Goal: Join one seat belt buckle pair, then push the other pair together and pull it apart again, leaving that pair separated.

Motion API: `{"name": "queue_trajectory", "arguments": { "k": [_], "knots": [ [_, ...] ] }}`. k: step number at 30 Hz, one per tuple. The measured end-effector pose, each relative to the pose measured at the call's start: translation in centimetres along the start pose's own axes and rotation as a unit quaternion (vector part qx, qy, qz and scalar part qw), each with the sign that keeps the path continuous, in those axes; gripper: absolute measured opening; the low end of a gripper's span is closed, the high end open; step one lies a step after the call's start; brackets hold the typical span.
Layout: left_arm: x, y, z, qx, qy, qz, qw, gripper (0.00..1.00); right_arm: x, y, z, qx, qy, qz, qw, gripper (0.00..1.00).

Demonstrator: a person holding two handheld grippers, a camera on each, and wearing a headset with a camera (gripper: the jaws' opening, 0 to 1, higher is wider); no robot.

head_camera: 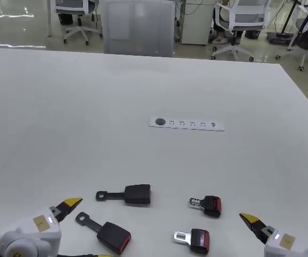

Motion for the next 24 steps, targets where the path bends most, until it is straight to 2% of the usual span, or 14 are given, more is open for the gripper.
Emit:
{"name": "queue_trajectory", "arguments": {
  "k": [9,13,14,15,20,24],
  "knots": [
    [1.4,0.2,-1.1,0.031,0.019,-0.024,0.9991,0.95,1.2,-0.4,-0.7,-0.004,0.028,0.029,0.9992,0.92],
    [2.1,0.4,-1.8,0.055,0.035,-0.043,0.9970,0.93,2.0,-0.4,-0.8,-0.008,0.039,0.046,0.9981,0.90],
    [2.4,0.4,-2.3,0.076,0.046,-0.050,0.9948,0.93,2.3,-0.5,-0.9,-0.011,0.044,0.051,0.9977,0.90],
    [2.5,0.4,-2.6,0.085,0.054,-0.054,0.9934,0.92,2.5,-0.5,-1.0,-0.012,0.050,0.056,0.9971,0.90],
    [3.8,0.0,-3.4,0.145,0.076,-0.101,0.9814,0.88,3.6,-0.6,-1.6,-0.020,0.077,0.084,0.9933,0.87],
    [4.9,0.2,-3.9,0.168,0.082,-0.124,0.9745,0.84,4.4,-1.1,-2.3,-0.015,0.098,0.098,0.9902,0.83]
  ]
}}
Point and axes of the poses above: the centre of the closed fingertips' face, and the gripper's own axes: x roughly forward along the fingers, y roughly to its left, z roughly out of its top, the point moved 6 cm from there along -x, roughly backward along the fingers, and after that the axes turned 12 degrees about z, right-handed, at the moved point
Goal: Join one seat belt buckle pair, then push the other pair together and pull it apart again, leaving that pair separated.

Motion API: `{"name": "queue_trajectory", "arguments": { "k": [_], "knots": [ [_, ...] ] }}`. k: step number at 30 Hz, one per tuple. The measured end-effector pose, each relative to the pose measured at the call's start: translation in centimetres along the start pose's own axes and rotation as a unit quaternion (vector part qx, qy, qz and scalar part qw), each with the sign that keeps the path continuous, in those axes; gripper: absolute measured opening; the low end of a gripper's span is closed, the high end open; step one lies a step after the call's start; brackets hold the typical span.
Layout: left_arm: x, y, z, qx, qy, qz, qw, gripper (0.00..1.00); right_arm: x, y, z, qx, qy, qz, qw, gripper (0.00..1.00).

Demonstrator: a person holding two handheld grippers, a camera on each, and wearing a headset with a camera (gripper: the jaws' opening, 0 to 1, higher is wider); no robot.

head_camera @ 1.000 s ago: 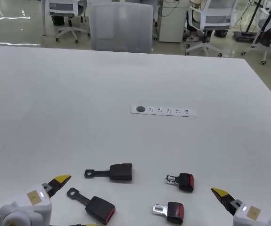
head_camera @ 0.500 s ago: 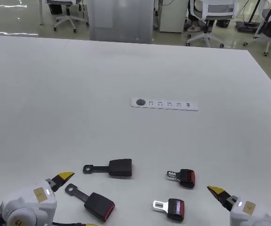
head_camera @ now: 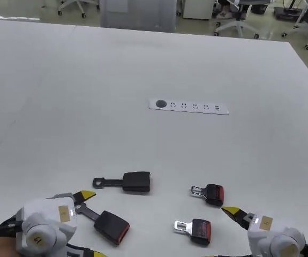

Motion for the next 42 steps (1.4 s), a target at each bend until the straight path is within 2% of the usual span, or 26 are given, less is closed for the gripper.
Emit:
{"name": "queue_trajectory", "arguments": {
  "k": [2,5,8,10,11,12,14,20,22,24,25,27,28,30,34,36,39,42],
  "knots": [
    [0.5,0.1,-0.3,0.006,0.009,-0.010,0.9999,0.81,0.3,-0.3,-0.1,-0.001,0.005,0.003,1.0000,0.83],
    [1.3,0.2,-0.7,0.030,0.018,-0.030,0.9990,0.80,0.7,-0.6,-0.2,-0.001,0.012,0.015,0.9998,0.82],
    [1.9,0.4,-1.0,0.038,0.020,-0.042,0.9982,0.77,1.0,-1.0,-0.4,-0.004,0.018,0.022,0.9996,0.82],
    [2.4,0.5,-1.2,0.056,0.024,-0.053,0.9968,0.73,1.4,-1.4,-0.6,-0.003,0.030,0.026,0.9992,0.82],
    [2.7,0.7,-1.5,0.085,0.036,-0.058,0.9941,0.72,1.5,-1.4,-0.7,-0.003,0.035,0.030,0.9989,0.81],
    [3.0,0.7,-1.7,0.094,0.043,-0.059,0.9929,0.70,1.6,-1.6,-0.7,-0.004,0.038,0.033,0.9987,0.80],
    [3.6,0.7,-1.6,0.085,0.039,-0.071,0.9931,0.68,1.9,-1.8,-0.8,-0.011,0.043,0.039,0.9982,0.78],
    [4.7,0.8,-2.2,0.110,0.051,-0.107,0.9869,0.61,2.4,-2.2,-1.0,-0.013,0.055,0.056,0.9969,0.71],
    [5.0,0.6,-2.0,0.094,0.047,-0.123,0.9867,0.58,2.6,-2.2,-1.2,-0.019,0.064,0.060,0.9960,0.69],
    [5.1,1.0,-1.9,0.094,0.047,-0.125,0.9866,0.58,2.6,-2.2,-1.3,-0.028,0.071,0.065,0.9949,0.65],
    [5.1,0.9,-2.0,0.083,0.053,-0.131,0.9865,0.56,2.6,-2.3,-1.3,-0.038,0.079,0.065,0.9940,0.62],
    [5.0,0.6,-2.0,0.074,0.055,-0.143,0.9854,0.49,2.7,-2.4,-1.4,-0.031,0.080,0.071,0.9938,0.57],
    [5.1,0.7,-1.9,0.080,0.050,-0.139,0.9858,0.48,2.8,-2.4,-1.3,-0.036,0.077,0.073,0.9937,0.56],
    [5.2,0.8,-1.9,0.061,0.053,-0.128,0.9885,0.46,2.7,-2.5,-1.3,-0.046,0.081,0.069,0.9932,0.53],
    [5.2,0.8,-2.1,0.042,0.055,-0.107,0.9918,0.42,2.8,-2.8,-1.2,-0.059,0.084,0.071,0.9922,0.45],
    [5.0,0.6,-2.1,0.024,0.056,-0.092,0.9939,0.41,2.7,-3.1,-1.1,-0.081,0.090,0.071,0.9902,0.41],
    [4.7,0.4,-2.4,0.020,0.054,-0.086,0.9947,0.36,2.7,-3.3,-1.4,-0.081,0.094,0.068,0.9900,0.36],
    [4.7,0.3,-2.4,0.017,0.054,-0.081,0.9951,0.35,2.7,-3.6,-1.4,-0.089,0.091,0.082,0.9885,0.36]
  ]
}}
Point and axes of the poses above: the centre of the closed fingertips' face, and the gripper's own axes: x roughly forward along the fingers, y roughly to its left, z roughly out of its top, the point moved 6 cm from there along -x, roughly backward along the fingers, and after that the axes turned 12 degrees about z, right-handed, at the moved point
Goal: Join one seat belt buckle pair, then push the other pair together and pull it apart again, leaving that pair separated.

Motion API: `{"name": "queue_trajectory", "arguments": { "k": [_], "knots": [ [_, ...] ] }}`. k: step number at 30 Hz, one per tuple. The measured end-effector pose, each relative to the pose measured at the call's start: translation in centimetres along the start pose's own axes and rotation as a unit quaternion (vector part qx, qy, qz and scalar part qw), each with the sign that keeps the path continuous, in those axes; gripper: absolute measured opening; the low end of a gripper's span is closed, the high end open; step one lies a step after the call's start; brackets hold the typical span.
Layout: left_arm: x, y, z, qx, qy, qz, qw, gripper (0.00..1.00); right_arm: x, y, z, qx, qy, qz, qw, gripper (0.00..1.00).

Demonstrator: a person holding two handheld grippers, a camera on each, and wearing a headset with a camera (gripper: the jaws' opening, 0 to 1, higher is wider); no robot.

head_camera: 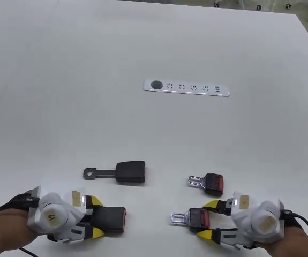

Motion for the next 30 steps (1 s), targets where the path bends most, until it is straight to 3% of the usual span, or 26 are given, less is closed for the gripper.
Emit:
{"name": "queue_trajectory", "arguments": {
  "k": [6,12,16,30],
  "knots": [
    [-0.07,0.00,0.07,0.002,0.001,-0.003,1.0000,0.35,-0.18,-0.24,-0.06,-0.011,-0.003,0.017,0.9998,0.35],
    [-0.16,0.02,0.16,0.002,0.003,-0.006,1.0000,0.35,-0.37,-0.43,-0.33,0.007,-0.031,0.022,0.9992,0.34],
    [-0.17,0.03,0.30,0.003,0.007,-0.008,0.9999,0.35,-0.42,-0.43,-0.55,0.019,-0.053,0.020,0.9982,0.34],
    [-0.16,0.27,0.07,-0.011,0.013,-0.008,0.9998,0.35,0.29,-0.12,-0.12,0.013,-0.079,0.006,0.9968,0.34]
  ]
}}
Point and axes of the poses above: the centre of the closed fingertips' face, and the gripper's own axes: x roughly forward along the fingers, y roughly to its left, z roughly out of its top, the point moved 6 cm from there along -x, roughly backward along the fingers, and after that the axes turned 12 degrees about z, right-handed, at the moved point
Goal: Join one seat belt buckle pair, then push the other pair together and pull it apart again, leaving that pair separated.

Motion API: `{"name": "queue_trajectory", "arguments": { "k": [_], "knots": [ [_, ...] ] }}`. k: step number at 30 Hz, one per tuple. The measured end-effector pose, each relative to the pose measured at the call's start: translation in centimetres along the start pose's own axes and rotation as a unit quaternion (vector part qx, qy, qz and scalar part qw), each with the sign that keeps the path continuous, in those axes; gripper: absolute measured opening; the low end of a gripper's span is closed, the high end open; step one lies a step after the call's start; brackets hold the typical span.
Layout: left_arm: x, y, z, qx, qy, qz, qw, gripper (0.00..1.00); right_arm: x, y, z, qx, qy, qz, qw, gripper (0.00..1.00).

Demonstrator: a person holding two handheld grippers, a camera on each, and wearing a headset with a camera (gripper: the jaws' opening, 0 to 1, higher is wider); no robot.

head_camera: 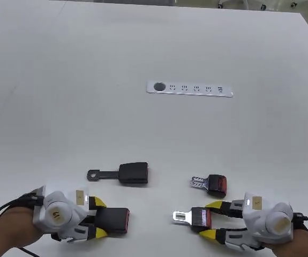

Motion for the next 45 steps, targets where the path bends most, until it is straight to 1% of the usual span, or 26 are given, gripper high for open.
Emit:
{"name": "queue_trajectory", "arguments": {
  "k": [5,7,11,15,16,20,22,27,30,32,34,36,37,40,41,42,43,45],
  "knots": [
    [0.0,0.1,0.1,-0.001,0.006,-0.001,1.0000,0.35,0.7,0.2,0.5,0.002,-0.013,0.002,0.9999,0.34],
    [0.0,0.1,0.1,0.000,0.009,-0.001,1.0000,0.35,1.2,0.3,0.7,-0.007,-0.013,0.001,0.9999,0.34],
    [0.0,0.1,0.2,-0.003,0.011,-0.002,0.9999,0.35,2.2,0.6,1.4,-0.005,-0.027,0.005,0.9996,0.34],
    [0.1,0.1,0.2,-0.004,0.014,-0.002,0.9999,0.35,3.1,0.9,2.0,-0.013,-0.029,0.009,0.9995,0.34],
    [0.1,0.1,0.2,-0.003,0.015,-0.002,0.9999,0.35,3.4,0.9,2.3,-0.013,-0.037,0.013,0.9992,0.34],
    [0.1,0.1,0.4,-0.003,0.017,-0.002,0.9999,0.35,4.2,1.2,2.8,-0.016,-0.040,0.017,0.9989,0.34],
    [0.1,0.0,0.4,-0.004,0.018,-0.001,0.9998,0.35,4.6,1.4,3.1,-0.023,-0.037,0.017,0.9989,0.34],
    [0.1,0.0,0.4,-0.004,0.020,-0.001,0.9998,0.35,5.6,1.7,3.9,-0.027,-0.040,0.031,0.9984,0.34],
    [0.1,0.0,0.3,-0.004,0.020,0.000,0.9998,0.35,6.3,1.8,4.4,-0.028,-0.041,0.031,0.9983,0.33],
    [0.1,-0.1,0.3,-0.005,0.020,0.000,0.9998,0.35,6.8,1.9,4.7,-0.021,-0.046,0.031,0.9982,0.33],
    [0.0,-0.1,0.3,-0.005,0.020,-0.001,0.9998,0.35,7.3,2.0,4.9,-0.026,-0.041,0.028,0.9984,0.33],
    [0.0,-0.1,0.3,-0.005,0.020,-0.001,0.9998,0.35,7.8,2.3,5.4,-0.025,-0.046,0.035,0.9980,0.33],
    [0.0,-0.1,0.3,-0.004,0.021,-0.001,0.9998,0.35,7.9,2.3,5.4,-0.030,-0.044,0.033,0.9980,0.33],
    [0.0,-0.1,0.5,0.000,0.021,-0.002,0.9998,0.35,8.4,2.5,5.8,-0.030,-0.044,0.040,0.9978,0.33],
    [-0.1,-0.1,0.6,0.004,0.021,-0.002,0.9998,0.35,8.8,2.6,6.1,-0.036,-0.039,0.039,0.9978,0.33],
    [0.0,-0.1,0.6,0.003,0.021,-0.003,0.9998,0.35,9.1,2.7,6.3,-0.035,-0.039,0.039,0.9979,0.33],
    [0.0,-0.1,0.5,0.005,0.021,-0.004,0.9998,0.35,9.0,2.6,6.3,-0.048,-0.028,0.032,0.9979,0.33],
    [0.0,-0.1,0.5,0.007,0.021,-0.004,0.9998,0.35,8.7,2.4,6.1,-0.034,-0.036,0.036,0.9981,0.33]
  ]
}}
Point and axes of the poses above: the centre of the closed fingertips' face, and the gripper's own axes: x roughly forward along the fingers, y roughly to its left, z roughly out of its top, the point moved 6 cm from there along -x, roughly backward along the fingers, and after that the axes turned 12 degrees about z, right-handed, at the moved point
